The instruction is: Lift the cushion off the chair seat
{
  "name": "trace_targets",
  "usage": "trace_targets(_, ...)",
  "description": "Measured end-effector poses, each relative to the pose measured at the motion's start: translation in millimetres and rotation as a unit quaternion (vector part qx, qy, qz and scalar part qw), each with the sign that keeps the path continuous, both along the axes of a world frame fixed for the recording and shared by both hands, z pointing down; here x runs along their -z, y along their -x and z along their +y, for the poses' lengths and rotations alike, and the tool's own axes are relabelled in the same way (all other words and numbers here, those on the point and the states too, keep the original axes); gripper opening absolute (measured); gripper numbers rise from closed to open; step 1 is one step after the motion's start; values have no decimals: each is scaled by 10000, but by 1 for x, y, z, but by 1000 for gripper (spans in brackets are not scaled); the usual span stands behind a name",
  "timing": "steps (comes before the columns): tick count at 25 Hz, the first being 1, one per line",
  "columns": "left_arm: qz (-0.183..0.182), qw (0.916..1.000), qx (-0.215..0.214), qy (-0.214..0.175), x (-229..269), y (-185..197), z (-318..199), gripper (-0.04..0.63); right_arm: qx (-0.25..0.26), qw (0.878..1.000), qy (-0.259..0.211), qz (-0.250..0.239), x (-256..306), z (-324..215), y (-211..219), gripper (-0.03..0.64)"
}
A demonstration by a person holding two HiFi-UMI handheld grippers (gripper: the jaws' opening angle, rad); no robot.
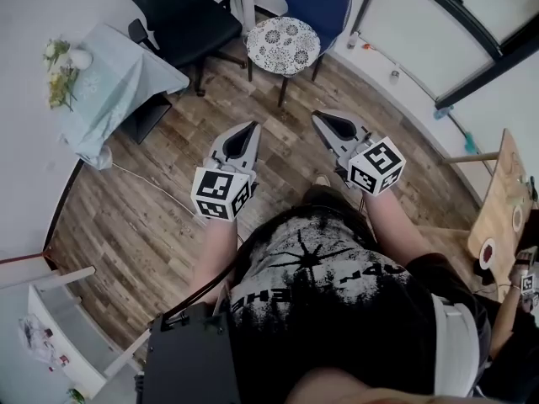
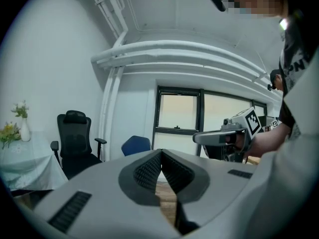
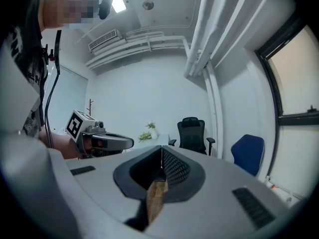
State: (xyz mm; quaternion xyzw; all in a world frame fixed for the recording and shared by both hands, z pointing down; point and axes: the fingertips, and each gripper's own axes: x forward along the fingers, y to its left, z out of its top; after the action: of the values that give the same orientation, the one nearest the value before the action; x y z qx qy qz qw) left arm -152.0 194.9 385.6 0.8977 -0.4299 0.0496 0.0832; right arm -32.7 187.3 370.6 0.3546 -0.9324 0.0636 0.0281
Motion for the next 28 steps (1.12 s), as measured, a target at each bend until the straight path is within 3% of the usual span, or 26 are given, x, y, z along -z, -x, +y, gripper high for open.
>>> trace_targets(11, -80, 9999, 41, 137, -12, -4, -50, 12, -191, 9998, -67, -70, -3, -57, -10, 18)
trace_targets(28, -137, 9991, 213, 327, -12, -51, -221, 12, 279, 9996, 84, 22, -7, -225, -39, 18)
